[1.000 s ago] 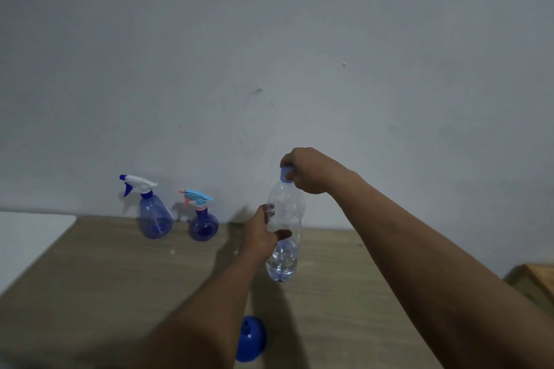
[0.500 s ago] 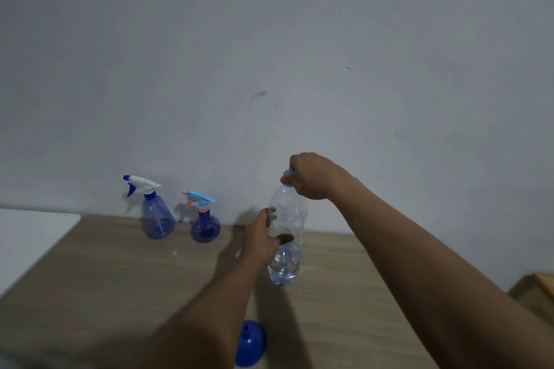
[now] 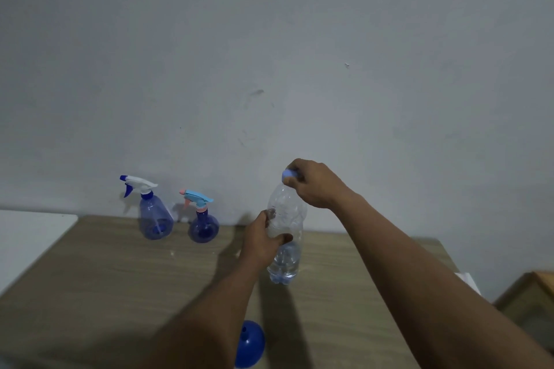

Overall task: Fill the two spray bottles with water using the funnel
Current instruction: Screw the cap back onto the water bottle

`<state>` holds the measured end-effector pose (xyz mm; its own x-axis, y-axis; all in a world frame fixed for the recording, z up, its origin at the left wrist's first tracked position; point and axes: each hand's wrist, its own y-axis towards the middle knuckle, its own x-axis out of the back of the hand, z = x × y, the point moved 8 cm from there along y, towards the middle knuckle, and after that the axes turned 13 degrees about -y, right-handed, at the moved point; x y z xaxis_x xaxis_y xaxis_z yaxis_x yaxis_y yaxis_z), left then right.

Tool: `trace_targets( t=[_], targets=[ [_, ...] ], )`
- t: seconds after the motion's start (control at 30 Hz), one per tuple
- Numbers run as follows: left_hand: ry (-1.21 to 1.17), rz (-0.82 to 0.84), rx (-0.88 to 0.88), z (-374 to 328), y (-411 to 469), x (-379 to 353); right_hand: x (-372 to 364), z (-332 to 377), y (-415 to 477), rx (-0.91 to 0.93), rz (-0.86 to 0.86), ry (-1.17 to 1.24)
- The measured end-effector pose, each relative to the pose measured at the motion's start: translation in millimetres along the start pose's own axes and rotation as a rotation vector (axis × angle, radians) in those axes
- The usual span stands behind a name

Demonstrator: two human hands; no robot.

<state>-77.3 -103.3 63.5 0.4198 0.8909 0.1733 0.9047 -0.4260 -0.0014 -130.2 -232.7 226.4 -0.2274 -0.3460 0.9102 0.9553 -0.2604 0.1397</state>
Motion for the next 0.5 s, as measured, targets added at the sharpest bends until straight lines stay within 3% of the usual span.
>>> trace_targets(
  t=[0.17,0.5],
  targets=[
    [-0.008,-0.014,0.004,3.0,0.2,1.4,-6.8,-2.4,-4.3,-0.071,-0.171,-0.010],
    [0.023,-0.072,0.025,5.1,2.0,-2.1,-16.1,-8.4,-11.3,-0.038,-0.237,0.139]
  ],
)
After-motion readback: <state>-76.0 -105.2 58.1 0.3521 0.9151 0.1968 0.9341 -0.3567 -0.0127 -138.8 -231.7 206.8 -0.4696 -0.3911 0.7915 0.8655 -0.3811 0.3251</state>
